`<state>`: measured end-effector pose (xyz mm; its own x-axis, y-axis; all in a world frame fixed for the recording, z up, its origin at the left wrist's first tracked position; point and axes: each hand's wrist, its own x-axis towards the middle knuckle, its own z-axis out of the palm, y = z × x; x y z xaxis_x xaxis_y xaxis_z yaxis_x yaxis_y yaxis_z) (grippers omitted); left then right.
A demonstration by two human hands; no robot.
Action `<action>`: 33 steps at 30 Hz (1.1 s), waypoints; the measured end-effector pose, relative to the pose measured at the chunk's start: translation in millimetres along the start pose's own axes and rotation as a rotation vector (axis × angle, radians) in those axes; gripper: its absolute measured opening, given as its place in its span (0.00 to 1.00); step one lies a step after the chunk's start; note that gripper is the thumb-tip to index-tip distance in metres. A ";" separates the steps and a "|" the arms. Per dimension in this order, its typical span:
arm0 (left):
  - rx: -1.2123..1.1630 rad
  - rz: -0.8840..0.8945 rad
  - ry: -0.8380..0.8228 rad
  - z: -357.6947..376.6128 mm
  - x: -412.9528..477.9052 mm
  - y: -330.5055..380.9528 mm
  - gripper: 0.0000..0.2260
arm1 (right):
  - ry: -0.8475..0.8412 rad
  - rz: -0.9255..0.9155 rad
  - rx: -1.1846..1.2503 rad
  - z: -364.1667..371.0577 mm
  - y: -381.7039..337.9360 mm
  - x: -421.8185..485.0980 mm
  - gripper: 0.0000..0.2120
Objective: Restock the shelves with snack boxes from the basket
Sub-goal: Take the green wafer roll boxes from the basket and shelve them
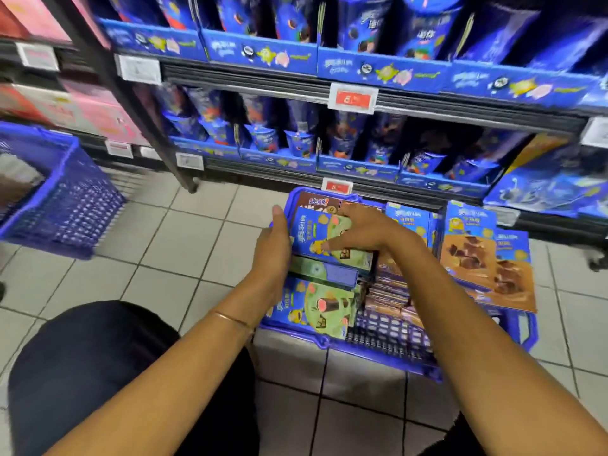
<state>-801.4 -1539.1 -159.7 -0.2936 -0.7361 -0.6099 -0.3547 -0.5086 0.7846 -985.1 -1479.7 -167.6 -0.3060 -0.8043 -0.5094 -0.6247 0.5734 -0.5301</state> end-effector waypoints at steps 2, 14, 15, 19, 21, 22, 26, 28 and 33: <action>0.037 0.035 0.003 -0.8 -2.8 1.4 0.32 | -0.025 0.007 0.014 -1.7 0.5 4.6 0.50; 0.113 0.190 -0.020 -2.5 -16.4 40.6 0.17 | -0.008 -0.082 0.135 -32.7 -16.8 -29.1 0.18; 0.067 0.198 -0.019 -2.9 -15.5 44.9 0.17 | 0.041 -0.088 0.267 -34.2 -16.0 -37.0 0.18; -0.061 0.182 -0.211 4.6 -22.6 52.1 0.31 | 0.129 -0.184 0.732 -28.6 -25.3 -64.1 0.12; -0.212 0.232 -0.314 12.9 -29.9 50.4 0.25 | 0.143 -0.224 0.775 -19.0 -37.3 -70.1 0.14; -0.286 0.250 -0.312 15.1 -32.5 50.2 0.22 | 0.171 -0.229 0.765 -15.2 -42.4 -71.3 0.16; -0.474 0.172 -0.337 9.9 -34.8 61.7 0.22 | 0.277 -0.281 1.010 -5.3 -48.2 -82.1 0.19; -0.498 0.162 -0.339 6.3 -33.6 67.1 0.24 | 0.339 -0.281 1.243 6.1 -51.6 -89.9 0.21; -0.593 0.201 -0.348 12.1 -41.4 59.8 0.25 | 0.480 -0.169 1.583 37.1 -74.9 -93.8 0.25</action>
<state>-821.2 -1533.7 -88.9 -0.6038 -0.7062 -0.3698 0.2495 -0.6080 0.7537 -883.0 -1441.4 -105.3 -0.6810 -0.6698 -0.2961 0.5357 -0.1800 -0.8250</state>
